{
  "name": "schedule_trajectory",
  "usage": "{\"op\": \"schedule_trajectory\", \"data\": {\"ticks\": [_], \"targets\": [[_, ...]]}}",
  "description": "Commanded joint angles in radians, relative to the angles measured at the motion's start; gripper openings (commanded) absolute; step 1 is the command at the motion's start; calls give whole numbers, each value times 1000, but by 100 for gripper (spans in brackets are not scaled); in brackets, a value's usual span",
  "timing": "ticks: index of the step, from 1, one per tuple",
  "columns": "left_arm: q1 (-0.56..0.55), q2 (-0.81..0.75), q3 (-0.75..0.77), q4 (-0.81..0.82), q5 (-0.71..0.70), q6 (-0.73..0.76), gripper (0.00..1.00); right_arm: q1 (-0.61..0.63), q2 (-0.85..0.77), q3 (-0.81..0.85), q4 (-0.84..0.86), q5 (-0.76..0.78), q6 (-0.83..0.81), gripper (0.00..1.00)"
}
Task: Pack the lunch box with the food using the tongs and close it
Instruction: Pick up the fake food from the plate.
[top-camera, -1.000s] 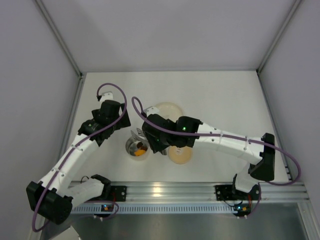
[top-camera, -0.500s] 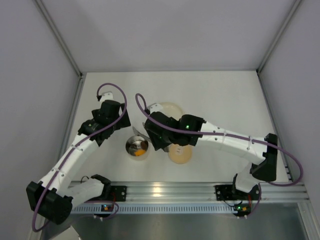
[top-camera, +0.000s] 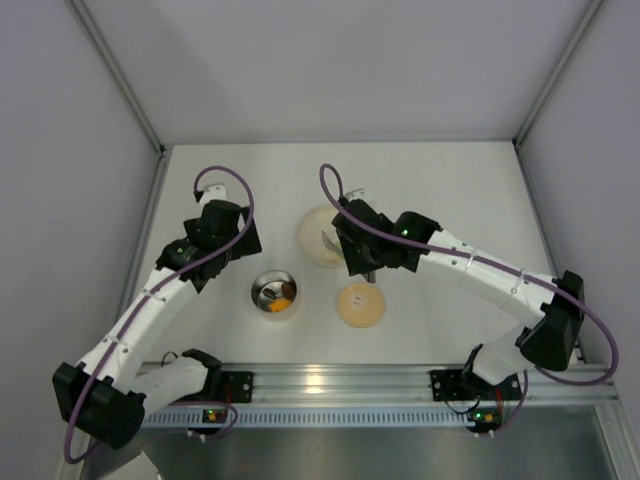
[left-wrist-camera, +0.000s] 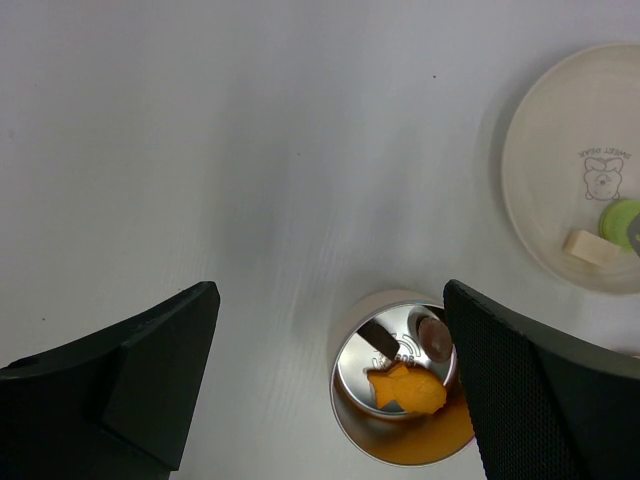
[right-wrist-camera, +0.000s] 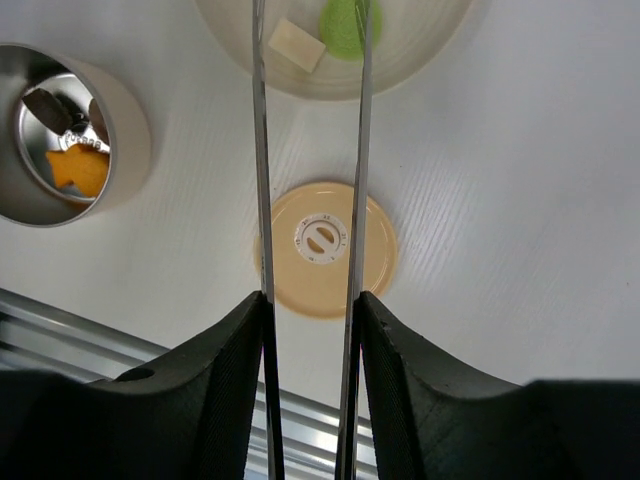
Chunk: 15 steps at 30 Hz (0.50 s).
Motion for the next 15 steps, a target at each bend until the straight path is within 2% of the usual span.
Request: {"op": "schedule_trajectory", "data": {"ticks": [1,15], "targets": [[4,-3,22,10,-5,-5,99,-6,32,-5,45,-21,-24,40],[4,-2,22,10,-5,-5,99,-3,43,-74,82,-77,-31,39]]}}
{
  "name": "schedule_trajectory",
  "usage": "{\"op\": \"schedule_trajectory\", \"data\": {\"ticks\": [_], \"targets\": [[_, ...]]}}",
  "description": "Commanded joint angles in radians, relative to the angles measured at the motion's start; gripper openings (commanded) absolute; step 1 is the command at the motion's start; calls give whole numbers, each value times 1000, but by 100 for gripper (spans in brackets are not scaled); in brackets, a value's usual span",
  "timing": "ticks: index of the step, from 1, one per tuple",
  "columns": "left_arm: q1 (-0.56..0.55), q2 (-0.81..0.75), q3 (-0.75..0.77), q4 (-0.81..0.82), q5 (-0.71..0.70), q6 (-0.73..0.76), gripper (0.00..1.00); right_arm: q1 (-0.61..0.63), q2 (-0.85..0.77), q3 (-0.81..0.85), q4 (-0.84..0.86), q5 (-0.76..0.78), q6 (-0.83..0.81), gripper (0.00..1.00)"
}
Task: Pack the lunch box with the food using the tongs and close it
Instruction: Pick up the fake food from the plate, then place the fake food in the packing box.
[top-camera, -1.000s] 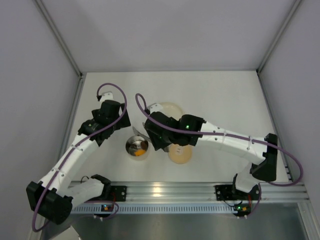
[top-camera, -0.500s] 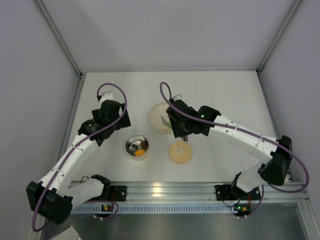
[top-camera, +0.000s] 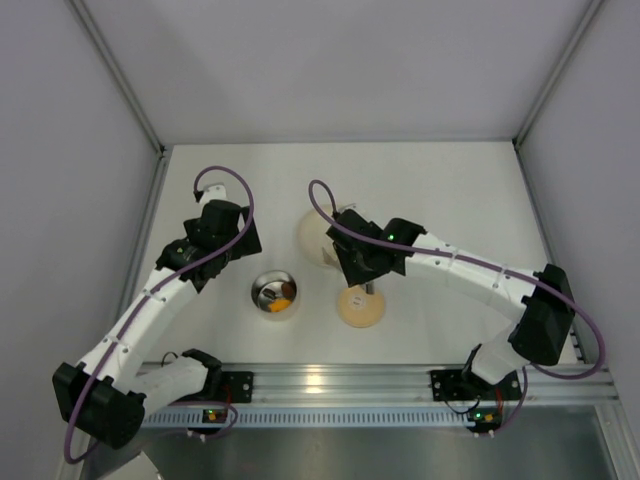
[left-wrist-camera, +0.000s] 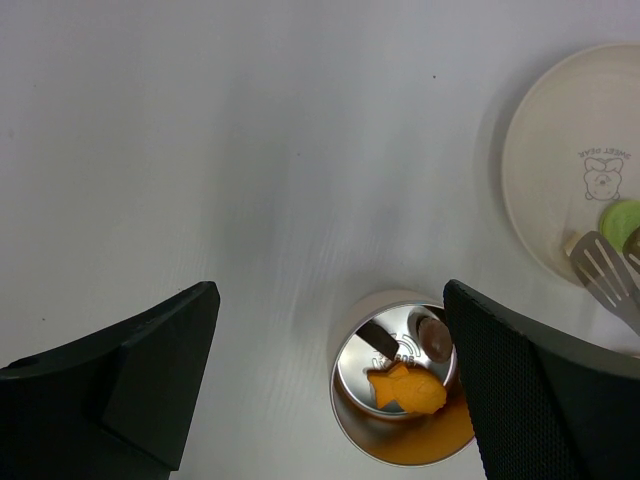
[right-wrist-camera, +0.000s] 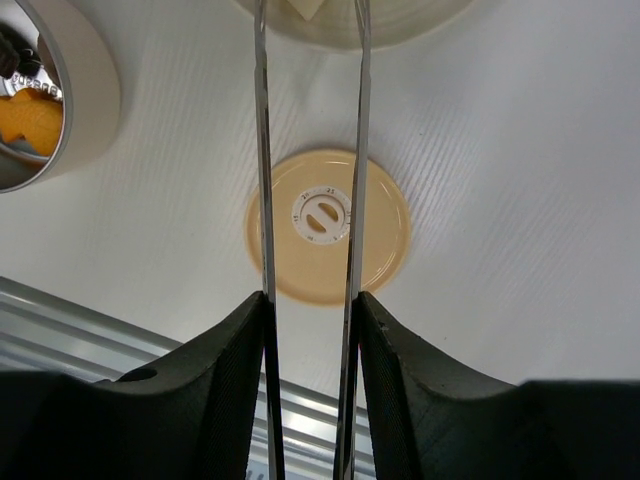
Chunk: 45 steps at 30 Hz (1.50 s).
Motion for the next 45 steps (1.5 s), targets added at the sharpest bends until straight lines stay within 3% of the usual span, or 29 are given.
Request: {"op": "schedule_trajectory", "data": {"ticks": [1,7,19,36,45], "targets": [[4,-1,22,10,-4,-7,99,0,-18,4,57,-14,-11,40],[4,-3,22,10,-4,-8,99,4,12,17,62,-21,-15,39],[4,0,23,8,-7,-7,99,6,39,52,57,-28,-25,28],[5,2,22,11,-5,-7,99,7,-15,196,-18,19,-32,27],[4,6,23,11,0,-7,99,131,-78,207,-10,-72,18,26]]}}
